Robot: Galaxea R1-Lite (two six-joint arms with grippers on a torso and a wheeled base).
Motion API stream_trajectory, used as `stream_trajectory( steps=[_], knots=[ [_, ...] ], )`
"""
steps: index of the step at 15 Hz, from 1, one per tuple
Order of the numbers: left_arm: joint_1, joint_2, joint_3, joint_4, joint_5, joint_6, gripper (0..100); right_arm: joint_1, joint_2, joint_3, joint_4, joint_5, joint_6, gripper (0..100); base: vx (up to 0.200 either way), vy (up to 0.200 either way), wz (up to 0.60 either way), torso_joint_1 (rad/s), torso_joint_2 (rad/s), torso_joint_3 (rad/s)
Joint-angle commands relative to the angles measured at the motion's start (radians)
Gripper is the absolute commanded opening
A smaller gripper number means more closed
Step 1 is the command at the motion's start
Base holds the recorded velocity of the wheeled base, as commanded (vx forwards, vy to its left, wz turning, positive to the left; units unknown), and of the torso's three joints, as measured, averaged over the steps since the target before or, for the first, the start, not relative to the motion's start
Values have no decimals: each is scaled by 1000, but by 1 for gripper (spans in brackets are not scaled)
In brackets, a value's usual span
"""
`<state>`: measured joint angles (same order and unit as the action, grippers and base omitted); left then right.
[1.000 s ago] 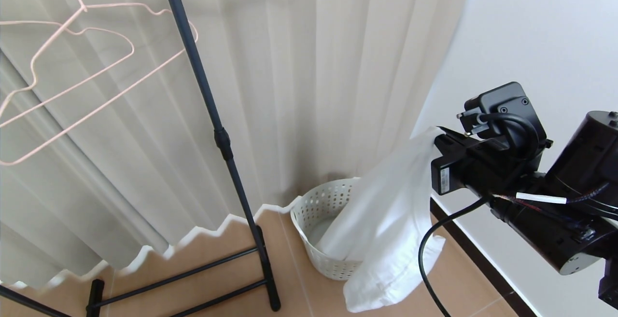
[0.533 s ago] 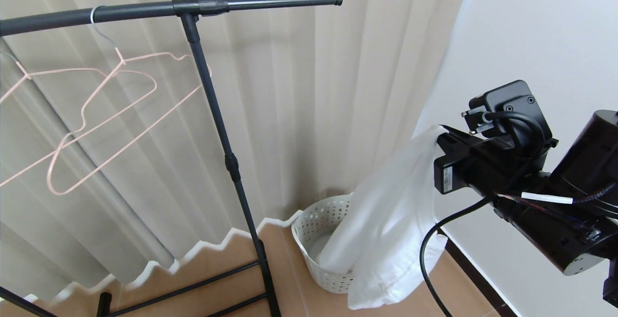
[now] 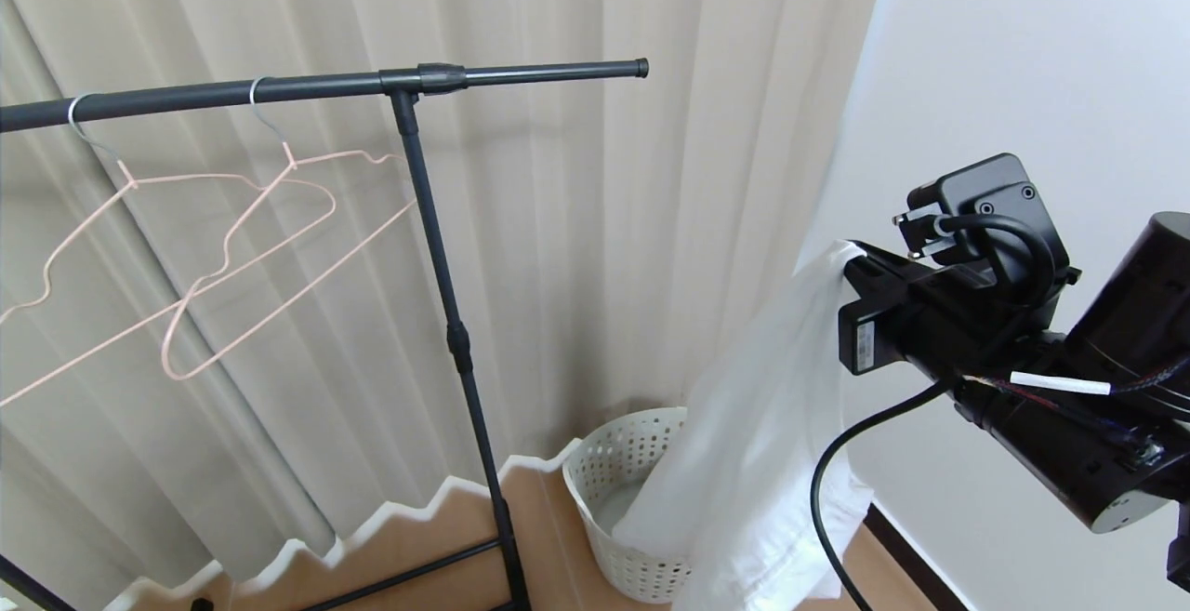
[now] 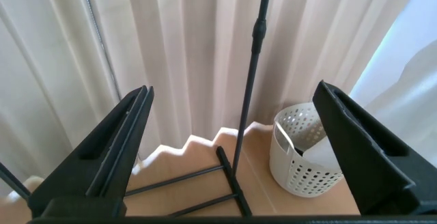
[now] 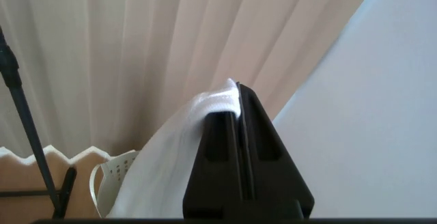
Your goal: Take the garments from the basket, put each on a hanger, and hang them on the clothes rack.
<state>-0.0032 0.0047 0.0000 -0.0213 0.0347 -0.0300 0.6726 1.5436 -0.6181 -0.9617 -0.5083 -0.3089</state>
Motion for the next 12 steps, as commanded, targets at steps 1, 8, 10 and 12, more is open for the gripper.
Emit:
stream_trajectory(
  steps=[1,8,10,12],
  knots=[
    [0,0,0,0,1,-1,100,-2,1,-2,0,-1,1,0,0,0,0,-2,-2,95],
    [0,0,0,0,1,1,100,-21,6,0,0,2,1,0,0,0,0,144,-350,-201],
    [0,0,0,0,1,1,100,-21,4,0,0,2,1,0,0,0,0,239,-566,-329],
    [0,0,0,0,1,-1,100,-21,3,1,0,2,2,0,0,0,0,198,-439,-263]
  ],
)
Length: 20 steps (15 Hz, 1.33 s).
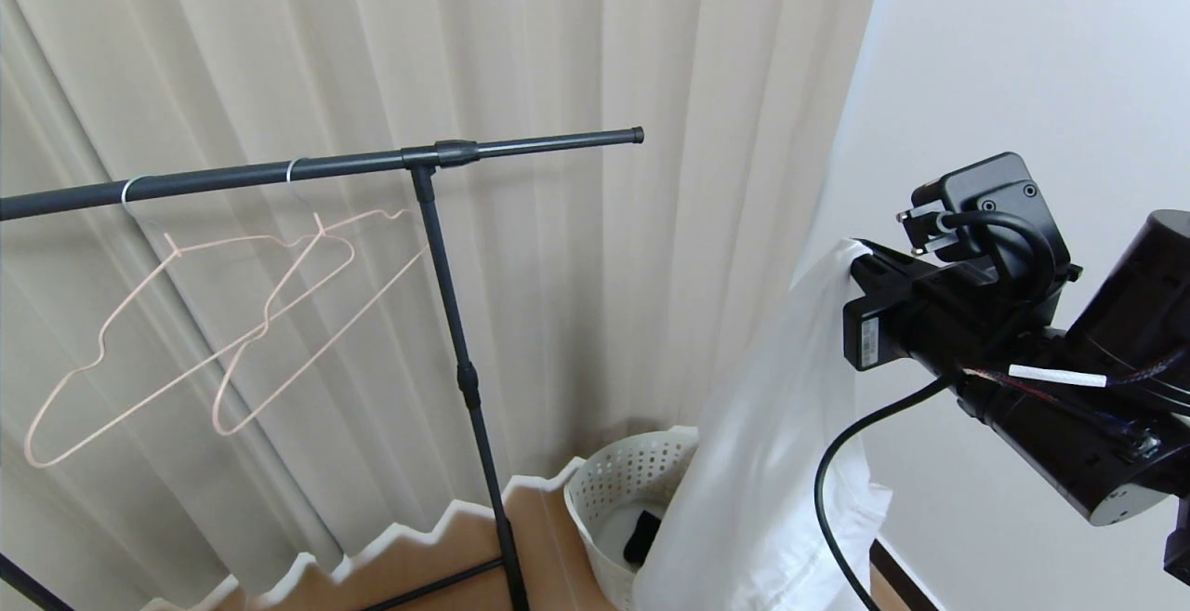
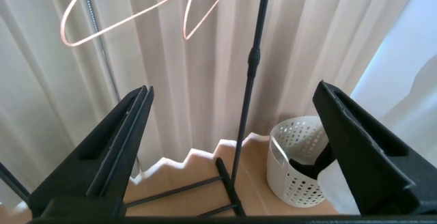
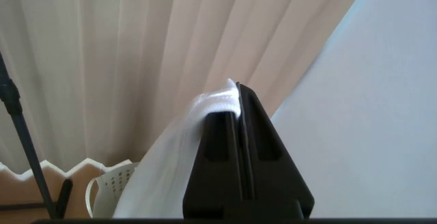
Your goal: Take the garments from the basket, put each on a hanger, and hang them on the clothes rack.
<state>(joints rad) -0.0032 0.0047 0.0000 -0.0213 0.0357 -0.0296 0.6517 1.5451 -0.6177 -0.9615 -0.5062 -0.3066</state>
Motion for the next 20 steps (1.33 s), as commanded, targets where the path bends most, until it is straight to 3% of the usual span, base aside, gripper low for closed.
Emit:
stream_trajectory(
  steps=[1,7,17,20],
  knots=[
    [0,0,0,0,1,-1,100,0,0,1,0,0,0,0,0,0,0,178,-403,-222],
    [0,-2,0,-5,3,0,100,0,-2,3,0,1,-2,0,0,0,0,51,-123,-69],
    [0,-2,0,-5,1,-1,100,0,-26,41,0,34,-20,0,0,0,600,6,0,0],
    [0,0,0,-2,1,-3,100,-20,-25,42,0,34,-54,0,-200,0,200,4,2,2]
  ],
)
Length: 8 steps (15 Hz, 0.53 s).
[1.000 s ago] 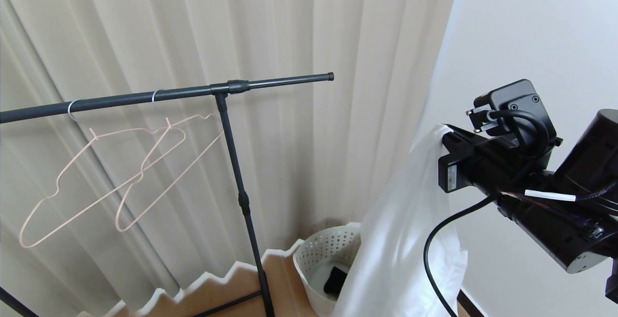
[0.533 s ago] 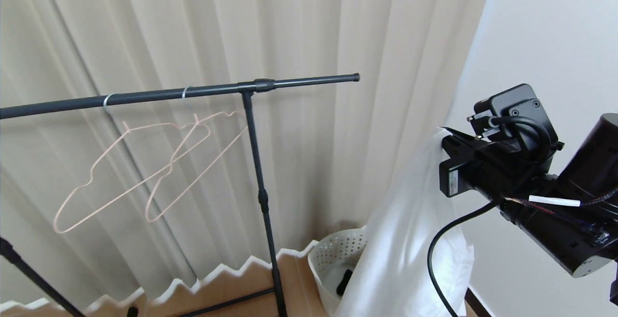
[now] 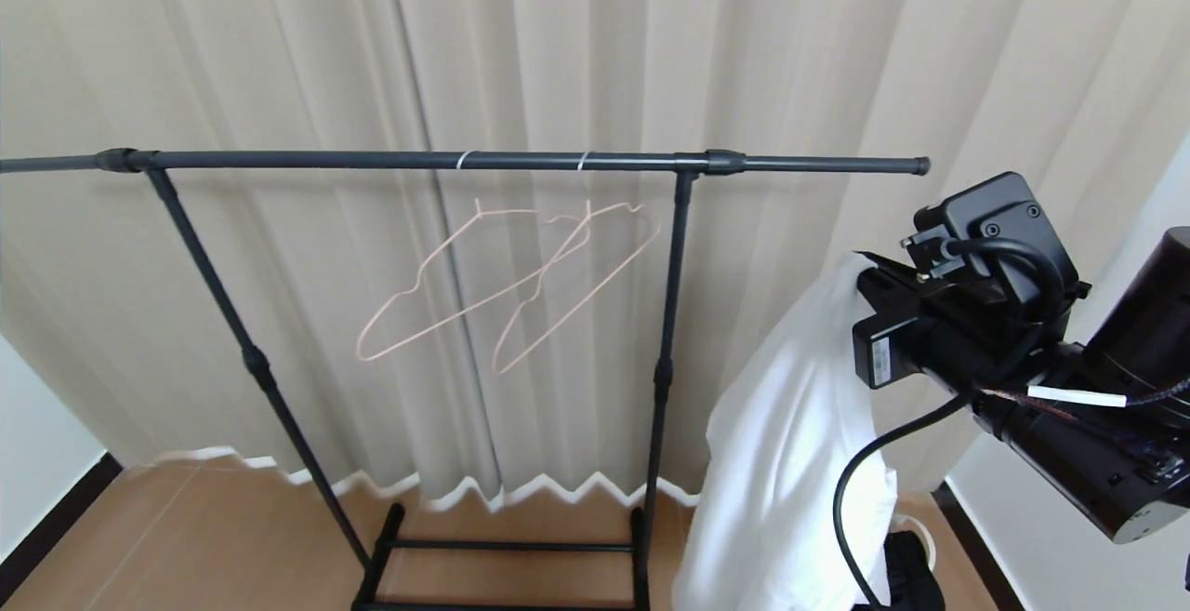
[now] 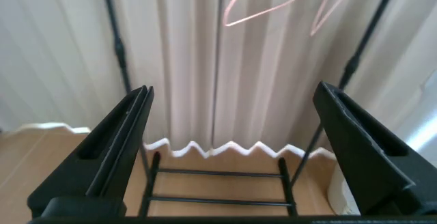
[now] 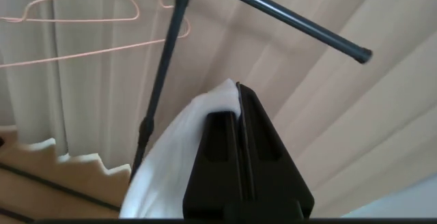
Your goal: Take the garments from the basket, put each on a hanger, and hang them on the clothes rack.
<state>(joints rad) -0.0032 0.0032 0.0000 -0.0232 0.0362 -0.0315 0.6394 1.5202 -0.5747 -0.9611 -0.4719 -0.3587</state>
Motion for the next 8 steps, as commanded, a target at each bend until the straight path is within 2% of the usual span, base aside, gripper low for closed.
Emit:
stream_trajectory(
  steps=[1,8],
  knots=[
    [0,1,0,0,1,-2,100,-10,0,-1,-1,-1,-5,0,0,200,0,2,-2,-7],
    [0,1,0,2,-1,1,100,-15,-23,-2,-2,-1,-6,0,0,200,0,0,-2,2]
  ],
)
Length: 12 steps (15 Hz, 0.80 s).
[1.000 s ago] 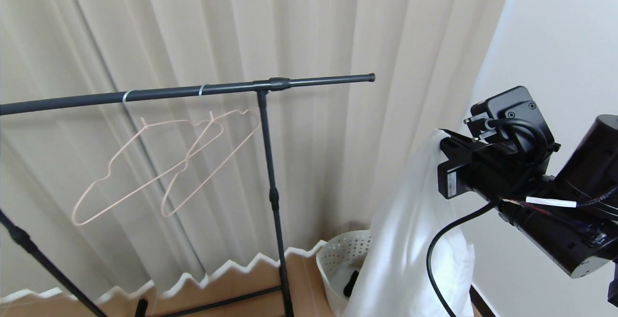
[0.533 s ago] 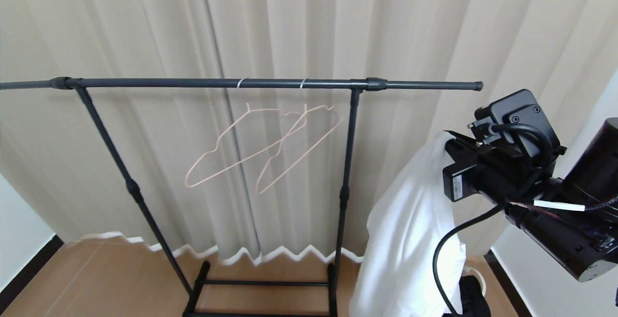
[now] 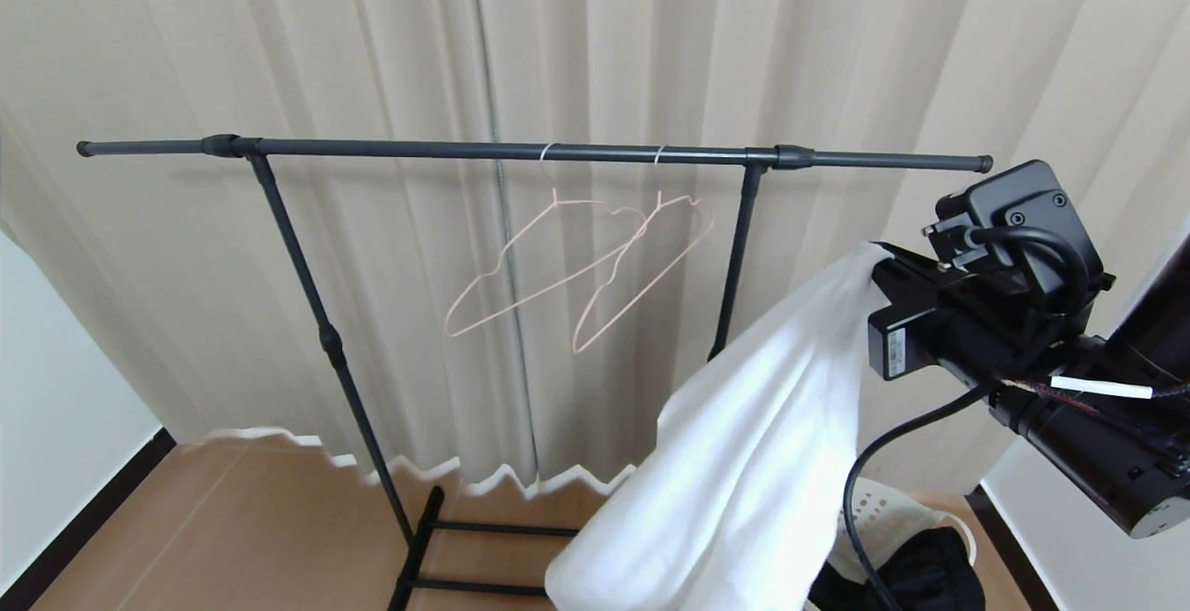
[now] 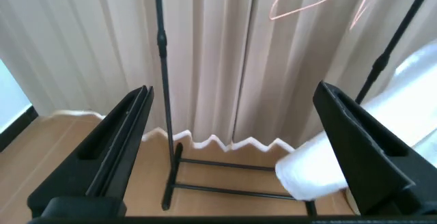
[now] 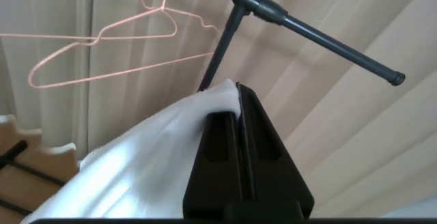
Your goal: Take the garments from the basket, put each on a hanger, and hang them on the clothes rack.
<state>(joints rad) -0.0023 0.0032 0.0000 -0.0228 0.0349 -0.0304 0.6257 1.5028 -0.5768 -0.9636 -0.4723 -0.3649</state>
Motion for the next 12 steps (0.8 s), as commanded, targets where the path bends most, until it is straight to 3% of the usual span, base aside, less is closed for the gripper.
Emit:
stream_trajectory(
  steps=[1,4,6,9,12],
  knots=[
    [-1,0,0,0,0,0,100,-1,-6,0,0,0,-2,0,0,200,0,2,2,-7],
    [-1,1,0,0,0,0,100,-1,-6,0,-15,1,-3,0,0,200,0,4,1,1],
    [-1,1,0,0,2,-2,100,3,13,-2,-87,8,-3,0,0,200,0,2,2,2],
    [-1,1,0,0,2,-2,100,35,31,0,-129,29,-3,0,0,0,0,0,0,0],
    [-1,0,0,0,5,-3,100,34,34,22,-144,29,-5,0,0,0,-600,2,-1,1]
  ],
)
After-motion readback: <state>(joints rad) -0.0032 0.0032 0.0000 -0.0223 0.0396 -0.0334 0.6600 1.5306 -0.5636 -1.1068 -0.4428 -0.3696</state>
